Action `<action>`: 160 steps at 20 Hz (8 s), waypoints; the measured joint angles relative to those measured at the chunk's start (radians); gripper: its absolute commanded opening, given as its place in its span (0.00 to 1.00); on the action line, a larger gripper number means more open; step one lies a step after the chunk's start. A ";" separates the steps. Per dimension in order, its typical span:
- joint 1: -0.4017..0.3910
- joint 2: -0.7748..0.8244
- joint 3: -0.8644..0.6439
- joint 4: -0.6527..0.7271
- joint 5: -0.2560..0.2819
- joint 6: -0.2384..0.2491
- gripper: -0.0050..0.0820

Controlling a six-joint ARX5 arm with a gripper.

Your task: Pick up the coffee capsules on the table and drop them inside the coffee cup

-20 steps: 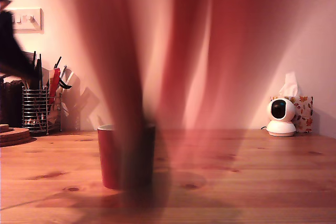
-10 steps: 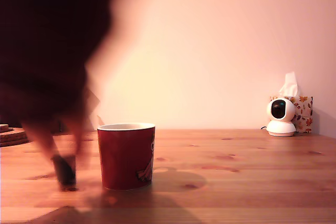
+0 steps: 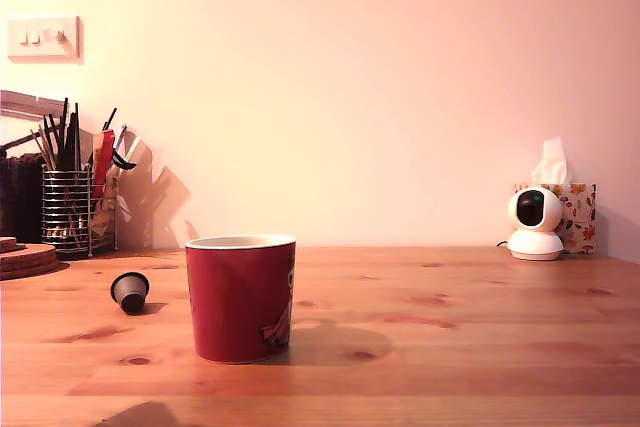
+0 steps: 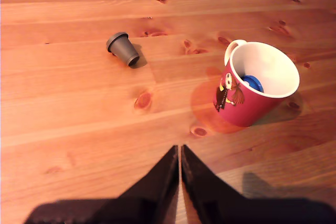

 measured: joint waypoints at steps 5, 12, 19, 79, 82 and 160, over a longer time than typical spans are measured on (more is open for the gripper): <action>0.000 0.000 0.000 0.000 0.006 0.000 0.04; 0.000 0.000 0.000 0.000 0.062 0.005 0.04; 0.000 0.000 0.000 0.035 0.062 -0.041 0.04; -0.176 0.995 0.103 0.791 -0.234 -0.418 0.66; -0.179 1.050 0.121 0.790 -0.251 -0.418 0.66; -0.078 1.305 0.402 0.716 -0.365 -0.367 0.54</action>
